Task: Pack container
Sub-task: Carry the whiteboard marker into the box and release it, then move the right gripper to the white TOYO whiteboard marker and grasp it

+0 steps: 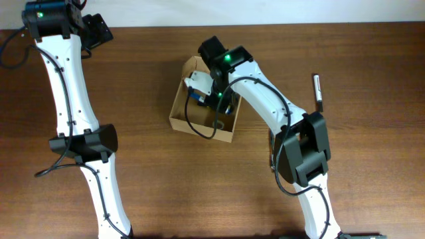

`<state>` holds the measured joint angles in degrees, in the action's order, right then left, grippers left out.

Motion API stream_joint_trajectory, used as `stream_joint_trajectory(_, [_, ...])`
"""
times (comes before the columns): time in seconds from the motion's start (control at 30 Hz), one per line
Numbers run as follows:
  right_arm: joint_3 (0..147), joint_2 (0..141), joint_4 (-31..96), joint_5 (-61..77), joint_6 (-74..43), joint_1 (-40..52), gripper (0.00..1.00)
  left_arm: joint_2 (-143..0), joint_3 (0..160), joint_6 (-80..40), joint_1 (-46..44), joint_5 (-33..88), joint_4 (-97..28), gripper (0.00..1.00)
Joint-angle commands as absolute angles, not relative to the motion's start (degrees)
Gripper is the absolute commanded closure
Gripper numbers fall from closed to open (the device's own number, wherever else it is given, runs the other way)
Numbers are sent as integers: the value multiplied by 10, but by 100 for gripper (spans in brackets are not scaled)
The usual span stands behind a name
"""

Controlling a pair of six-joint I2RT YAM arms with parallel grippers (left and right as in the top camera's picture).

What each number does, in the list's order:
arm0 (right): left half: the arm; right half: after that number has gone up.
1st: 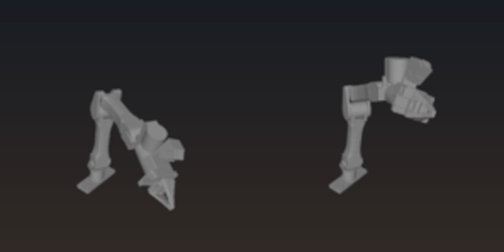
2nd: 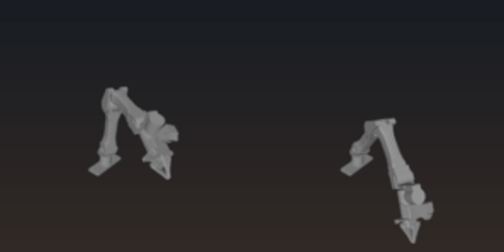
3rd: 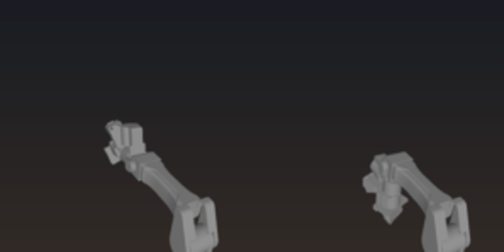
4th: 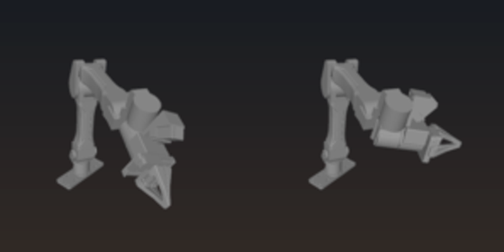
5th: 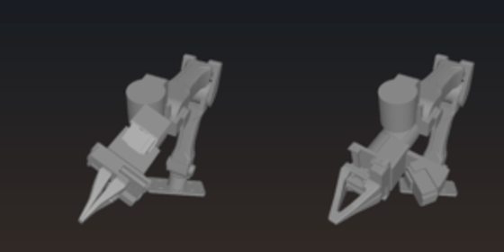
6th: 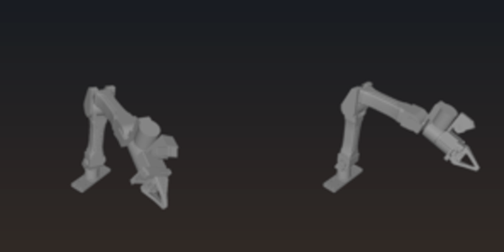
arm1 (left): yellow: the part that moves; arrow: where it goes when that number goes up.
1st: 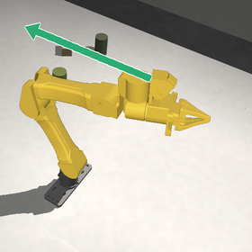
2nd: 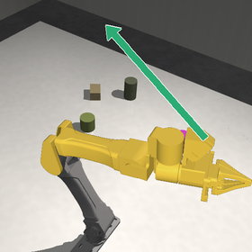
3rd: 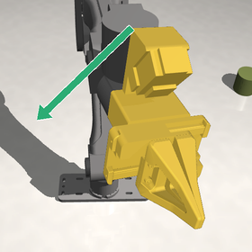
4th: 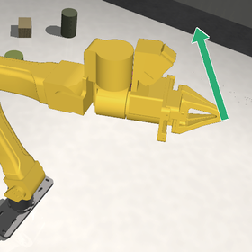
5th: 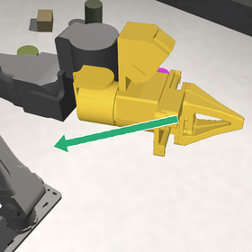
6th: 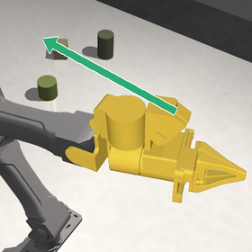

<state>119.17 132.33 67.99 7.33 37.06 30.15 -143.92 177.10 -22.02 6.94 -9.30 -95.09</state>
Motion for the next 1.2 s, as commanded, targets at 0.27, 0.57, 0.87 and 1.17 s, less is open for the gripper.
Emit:
stream_joint_trajectory(0.27, [1124,1325,648,70,320,309,75,-1437,1770,-213,73,-98,-952,0])
stream_joint_trajectory(0.57, [1237,1301,724,68,267,309,57,-1437,1770,-213,73,-97,-952,0])
stream_joint_trajectory(0.87, [1516,1270,827,-50,53,283,56,-1437,1770,-213,73,-97,-952,0])
stream_joint_trajectory(1.17, [1557,1274,895,-49,-22,106,55,-1437,1770,-213,73,-98,-952,0])
